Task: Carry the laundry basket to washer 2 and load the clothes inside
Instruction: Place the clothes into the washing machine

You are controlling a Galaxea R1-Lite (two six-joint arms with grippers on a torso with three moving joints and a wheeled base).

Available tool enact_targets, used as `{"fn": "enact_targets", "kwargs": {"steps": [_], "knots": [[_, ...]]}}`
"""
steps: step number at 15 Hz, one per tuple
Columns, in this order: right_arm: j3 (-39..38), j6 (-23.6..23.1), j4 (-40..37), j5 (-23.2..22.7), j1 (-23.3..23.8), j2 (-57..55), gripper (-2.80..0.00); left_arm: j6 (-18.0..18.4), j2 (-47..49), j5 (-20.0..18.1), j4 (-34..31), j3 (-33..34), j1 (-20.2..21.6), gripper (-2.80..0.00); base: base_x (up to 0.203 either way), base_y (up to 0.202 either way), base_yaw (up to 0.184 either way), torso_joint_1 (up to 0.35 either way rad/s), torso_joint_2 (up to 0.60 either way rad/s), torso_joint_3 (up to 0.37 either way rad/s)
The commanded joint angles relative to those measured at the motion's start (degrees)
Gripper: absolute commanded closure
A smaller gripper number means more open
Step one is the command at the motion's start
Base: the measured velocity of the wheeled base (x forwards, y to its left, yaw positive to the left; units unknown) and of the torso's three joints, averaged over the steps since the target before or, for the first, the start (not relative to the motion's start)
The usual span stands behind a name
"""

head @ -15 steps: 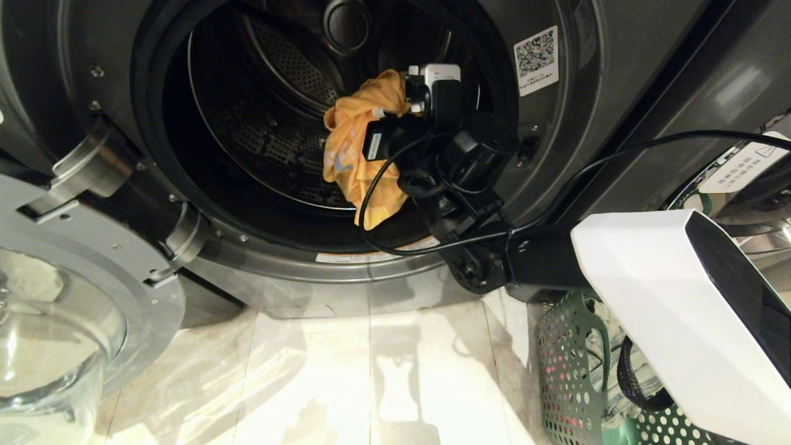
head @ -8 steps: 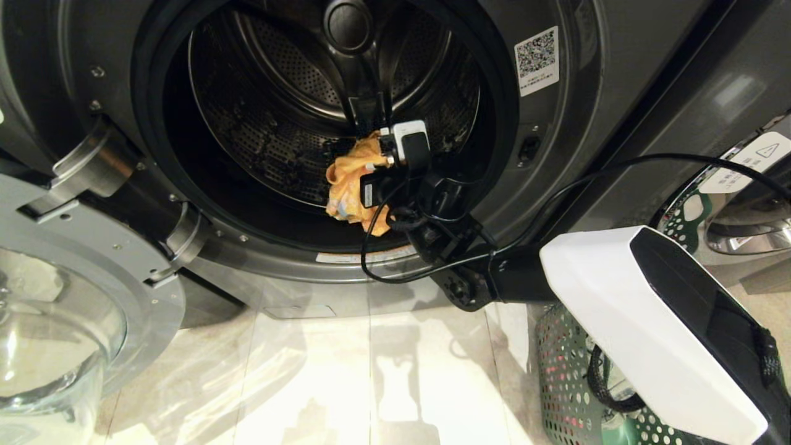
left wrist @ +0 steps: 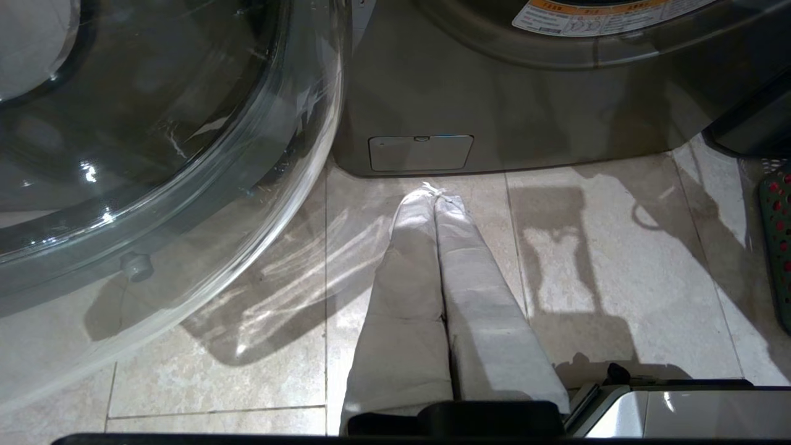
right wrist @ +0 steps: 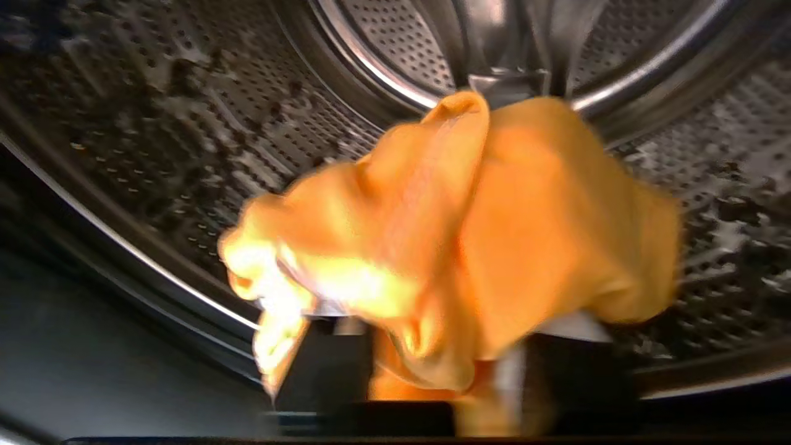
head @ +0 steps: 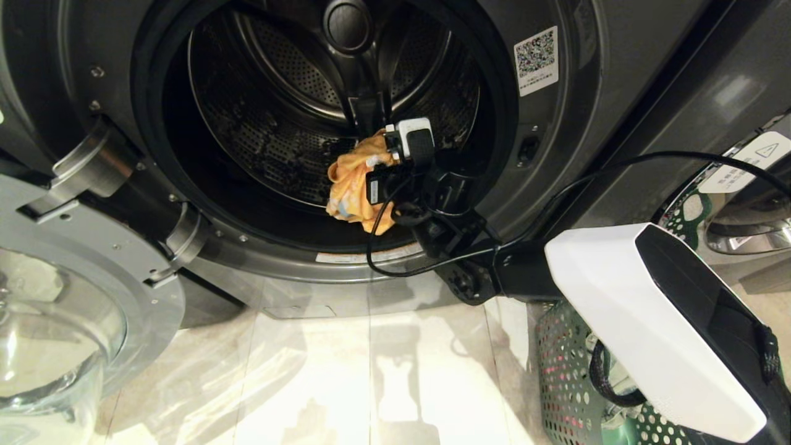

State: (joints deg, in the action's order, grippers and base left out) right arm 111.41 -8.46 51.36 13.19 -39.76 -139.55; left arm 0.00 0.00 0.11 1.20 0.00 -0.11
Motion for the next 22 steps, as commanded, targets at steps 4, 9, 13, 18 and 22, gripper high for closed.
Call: {"fn": "enact_targets", "kwargs": {"steps": [4,9,13,18,22], "knots": [[-0.2,0.6,-3.6,0.0,0.5,0.7,-2.8,0.0,0.1,0.1,0.0,0.4,0.0,0.0,0.0,0.0,0.0,0.0,0.0,0.0],[-4.7,4.6,-7.3,-0.1,0.4,4.0,-2.8,0.0,0.1,0.1,0.0,0.4,0.0,0.0,0.0,0.0,0.0,0.0,0.0,0.0],[-9.9,10.1,-10.5,-0.4,0.1,7.3,-2.8,0.0,0.1,0.0,0.0,0.4,0.0,0.0,0.0,0.0,0.0,0.0,0.0,0.0],[-15.5,11.2,-14.2,-1.1,0.1,11.3,-2.8,0.0,0.1,0.1,0.0,0.4,-0.1,0.0,0.0,0.0,0.0,0.0,0.0,0.0],[-24.1,14.4,-19.3,-3.1,-0.6,17.6,-2.8,0.0,0.1,0.1,0.0,0.4,0.0,0.0,0.0,0.0,0.0,0.0,0.0,0.0]]}}
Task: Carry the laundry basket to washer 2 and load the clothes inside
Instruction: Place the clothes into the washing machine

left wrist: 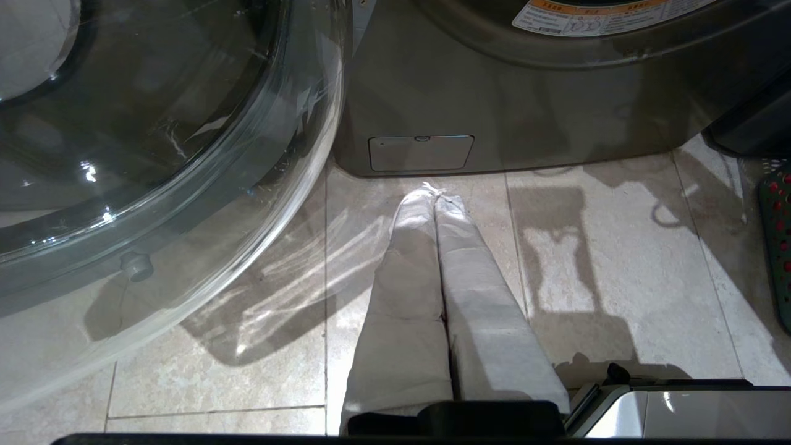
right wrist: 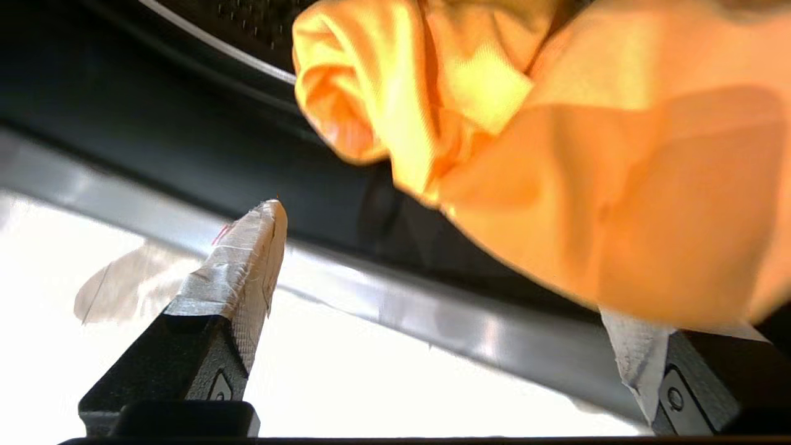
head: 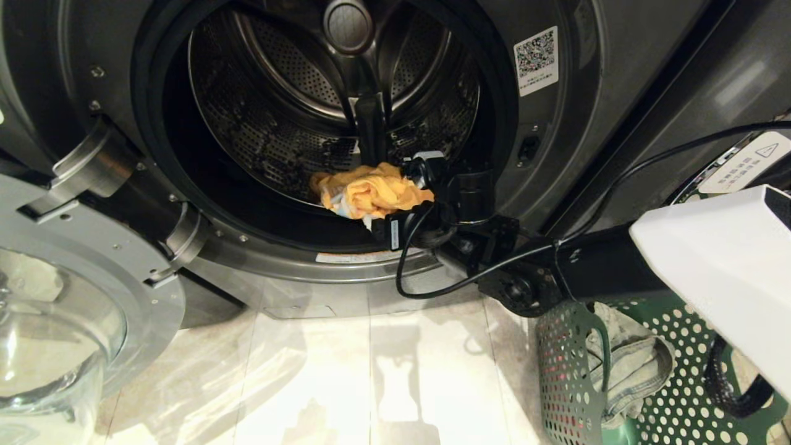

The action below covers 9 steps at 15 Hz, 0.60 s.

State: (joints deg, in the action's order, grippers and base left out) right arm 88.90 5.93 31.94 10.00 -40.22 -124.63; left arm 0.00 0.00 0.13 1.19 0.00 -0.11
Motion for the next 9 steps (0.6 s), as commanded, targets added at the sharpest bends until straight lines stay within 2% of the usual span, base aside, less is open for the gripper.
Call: {"fn": "enact_targets", "kwargs": {"steps": [1,3,4,7,9], "knots": [[-3.2,0.1,0.1,0.0,-0.2,3.5,-2.8,0.0,0.1,0.0,0.0,0.4,0.0,0.0,0.0,0.0,0.0,0.0,0.0,0.0],[-3.2,0.0,0.7,0.0,-0.2,3.2,-2.8,0.0,0.1,0.0,0.0,0.4,0.0,0.0,0.0,0.0,0.0,0.0,0.0,0.0],[-0.6,0.0,2.0,0.0,-0.2,1.7,-2.8,0.0,0.1,0.0,0.0,0.4,0.0,0.0,0.0,0.0,0.0,0.0,0.0,0.0],[14.5,-0.6,9.3,0.8,-0.2,-5.3,-2.8,0.0,0.1,0.0,0.0,0.4,0.0,0.0,0.0,0.0,0.0,0.0,0.0,0.0],[16.3,-0.8,12.6,2.2,-0.2,-6.8,-2.8,0.0,0.1,0.0,0.0,0.4,0.0,0.0,0.0,0.0,0.0,0.0,0.0,0.0]]}}
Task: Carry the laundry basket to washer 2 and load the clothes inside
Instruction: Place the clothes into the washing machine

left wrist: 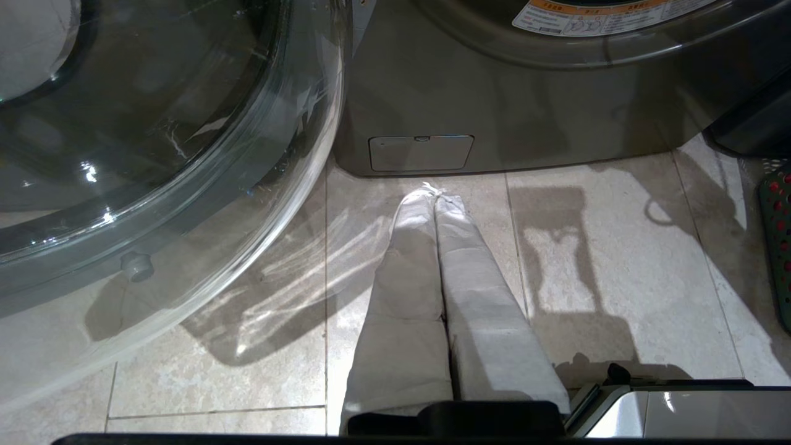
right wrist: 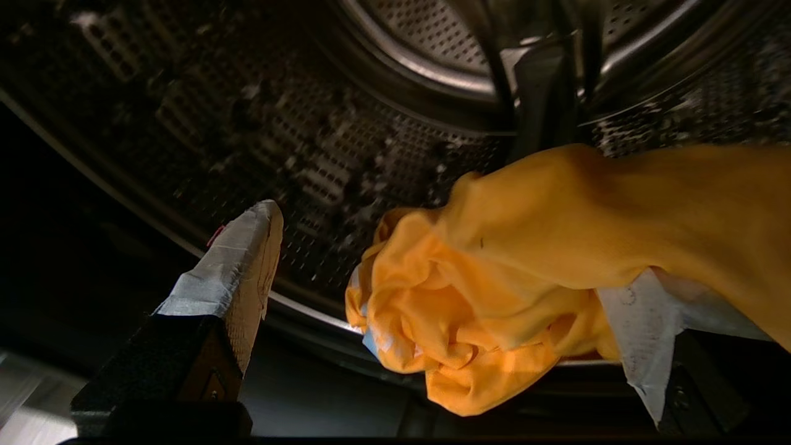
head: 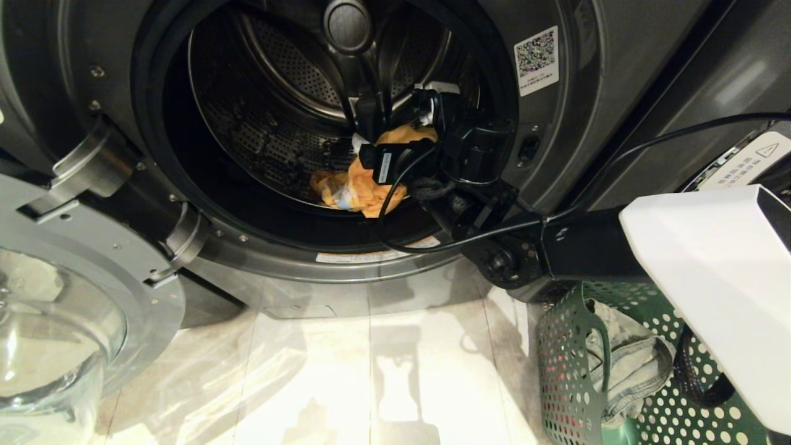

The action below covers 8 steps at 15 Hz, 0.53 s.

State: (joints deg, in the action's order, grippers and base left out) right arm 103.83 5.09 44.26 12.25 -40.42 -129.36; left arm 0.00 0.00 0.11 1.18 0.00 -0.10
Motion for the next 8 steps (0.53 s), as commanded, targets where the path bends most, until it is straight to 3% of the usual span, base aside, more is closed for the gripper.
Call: {"fn": "enact_targets", "kwargs": {"steps": [1,4,8], "knots": [[-0.8,-0.1,2.0,0.7,-0.1,-1.8,-2.8,0.0,0.1,0.0,0.0,0.4,0.0,0.0,0.0,0.0,0.0,0.0,0.0,0.0],[-2.2,-0.4,2.7,0.0,-0.6,-1.2,-2.8,0.0,0.1,0.1,0.0,0.4,0.0,0.0,0.0,0.0,0.0,0.0,0.0,0.0],[-18.3,1.9,0.0,-1.7,-0.6,4.5,-2.8,0.0,0.1,0.0,0.0,0.4,0.0,0.0,0.0,0.0,0.0,0.0,0.0,0.0]]}}
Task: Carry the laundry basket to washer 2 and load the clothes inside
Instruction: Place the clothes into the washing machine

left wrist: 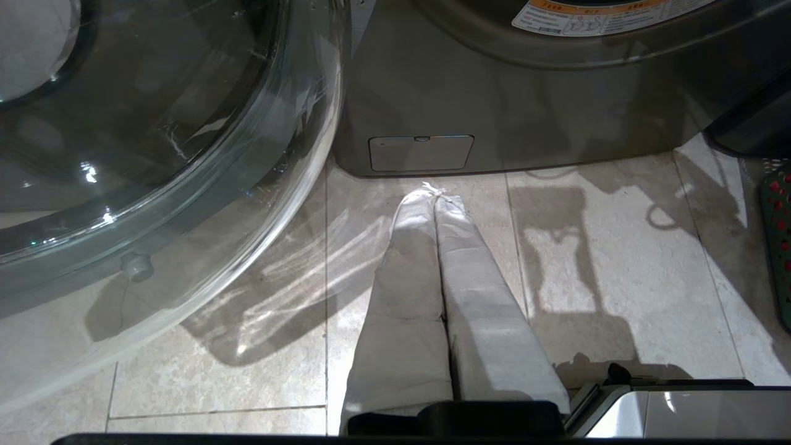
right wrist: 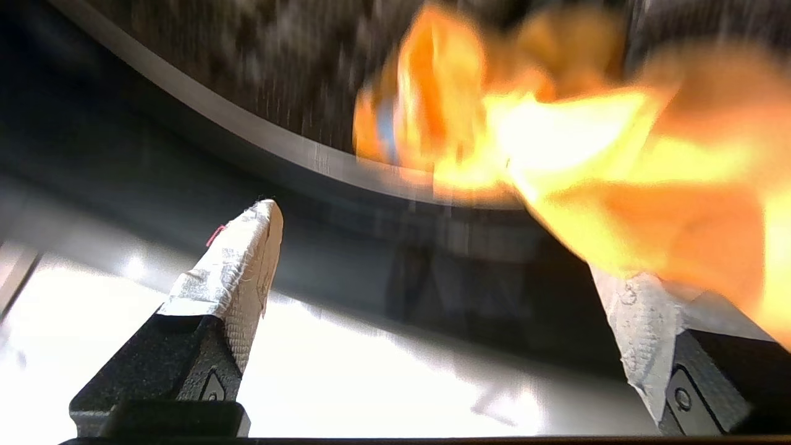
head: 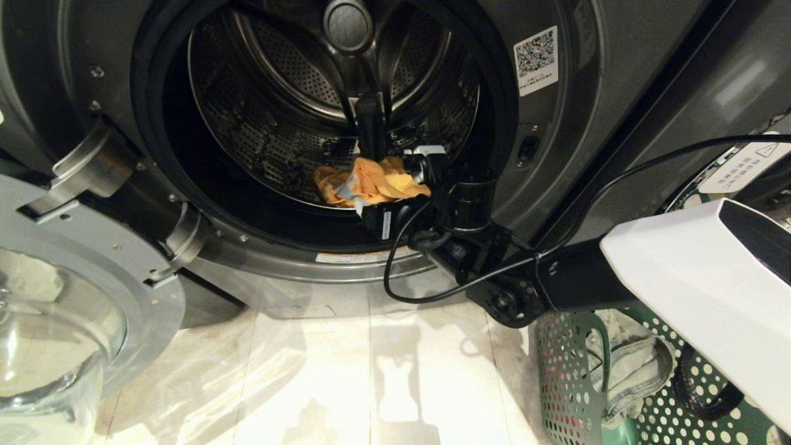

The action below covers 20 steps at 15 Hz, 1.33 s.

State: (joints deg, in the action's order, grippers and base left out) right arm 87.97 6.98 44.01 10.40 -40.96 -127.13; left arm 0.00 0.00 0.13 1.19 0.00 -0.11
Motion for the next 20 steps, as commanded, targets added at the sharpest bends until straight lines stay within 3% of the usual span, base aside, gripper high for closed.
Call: {"fn": "enact_targets", "kwargs": {"steps": [1,6,10,16,19,20], "knots": [[-6.4,1.1,-0.1,-0.3,-0.1,4.4,-2.8,0.0,0.1,0.0,0.0,0.4,0.0,0.0,0.0,0.0,0.0,0.0,0.0,0.0],[-17.7,5.0,-0.4,-3.4,-0.3,10.6,-2.8,0.0,0.1,0.0,0.0,0.4,0.0,0.0,0.0,0.0,0.0,0.0,0.0,0.0],[-26.7,5.5,-4.3,-6.4,-0.9,16.9,-2.8,0.0,0.1,0.0,0.0,0.4,0.0,0.0,0.0,0.0,0.0,0.0,0.0,0.0],[-50.8,5.7,-13.2,-9.0,-0.4,33.0,-2.8,0.0,0.1,0.0,0.0,0.4,0.0,0.0,0.0,0.0,0.0,0.0,0.0,0.0],[-61.0,6.7,-13.8,-8.8,5.5,41.1,-2.8,0.0,0.1,0.0,0.0,0.4,0.0,0.0,0.0,0.0,0.0,0.0,0.0,0.0],[-61.8,6.8,-13.9,-8.8,8.5,42.8,0.0,0.0,0.1,0.0,0.0,0.4,0.0,0.0,0.0,0.0,0.0,0.0,0.0,0.0]]}}
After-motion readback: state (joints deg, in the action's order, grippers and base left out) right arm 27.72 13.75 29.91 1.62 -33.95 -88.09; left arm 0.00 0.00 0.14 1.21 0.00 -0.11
